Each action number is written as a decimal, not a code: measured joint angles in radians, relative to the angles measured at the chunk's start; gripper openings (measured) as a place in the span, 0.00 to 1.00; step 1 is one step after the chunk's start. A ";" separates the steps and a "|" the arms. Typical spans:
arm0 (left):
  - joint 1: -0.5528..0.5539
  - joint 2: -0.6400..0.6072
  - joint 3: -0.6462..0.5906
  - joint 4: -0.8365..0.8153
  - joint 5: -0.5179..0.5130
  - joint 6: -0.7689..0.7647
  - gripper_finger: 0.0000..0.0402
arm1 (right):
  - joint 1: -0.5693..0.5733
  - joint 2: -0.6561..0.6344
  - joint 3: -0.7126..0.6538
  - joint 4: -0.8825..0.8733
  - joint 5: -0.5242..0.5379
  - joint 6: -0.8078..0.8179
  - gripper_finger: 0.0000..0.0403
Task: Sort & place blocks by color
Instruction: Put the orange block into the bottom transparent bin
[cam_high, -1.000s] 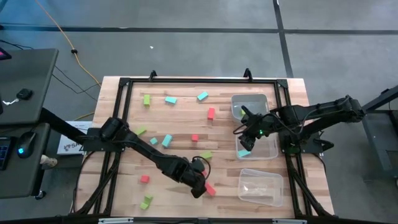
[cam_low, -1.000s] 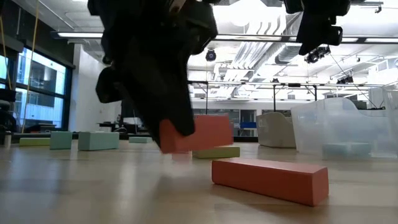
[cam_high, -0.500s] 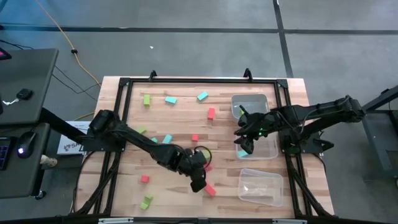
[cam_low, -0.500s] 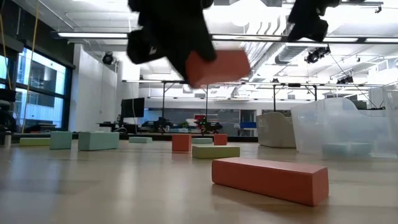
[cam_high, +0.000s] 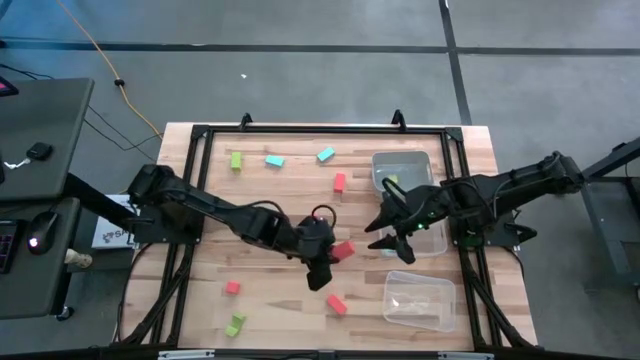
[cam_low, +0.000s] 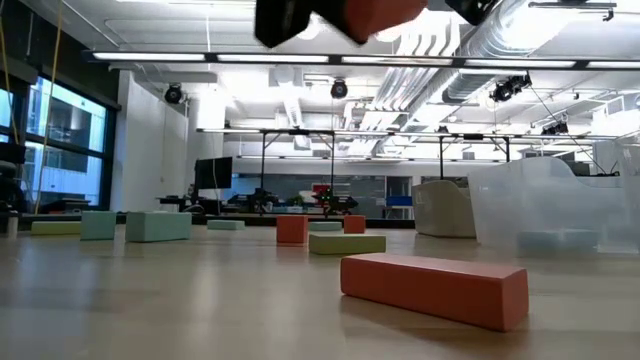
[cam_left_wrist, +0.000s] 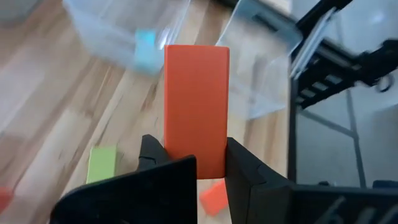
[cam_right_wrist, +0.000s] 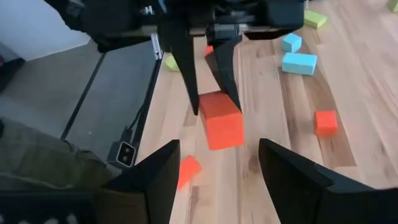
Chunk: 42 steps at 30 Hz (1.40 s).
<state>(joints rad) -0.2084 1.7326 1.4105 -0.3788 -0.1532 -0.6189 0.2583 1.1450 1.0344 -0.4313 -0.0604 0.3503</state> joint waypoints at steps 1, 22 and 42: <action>0.002 -0.005 0.000 0.014 -0.001 0.015 0.01 | 0.004 0.000 0.000 0.001 0.006 0.001 0.52; 0.039 -0.010 0.000 0.181 0.002 0.137 0.01 | 0.031 0.000 0.000 0.082 0.076 0.010 0.52; 0.058 -0.010 0.000 0.287 0.008 0.160 0.01 | 0.030 0.000 0.000 0.082 0.090 0.064 0.45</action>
<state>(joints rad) -0.1500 1.7222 1.4109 -0.0915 -0.1452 -0.4587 0.2878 1.1454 1.0344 -0.3493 0.0292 0.4139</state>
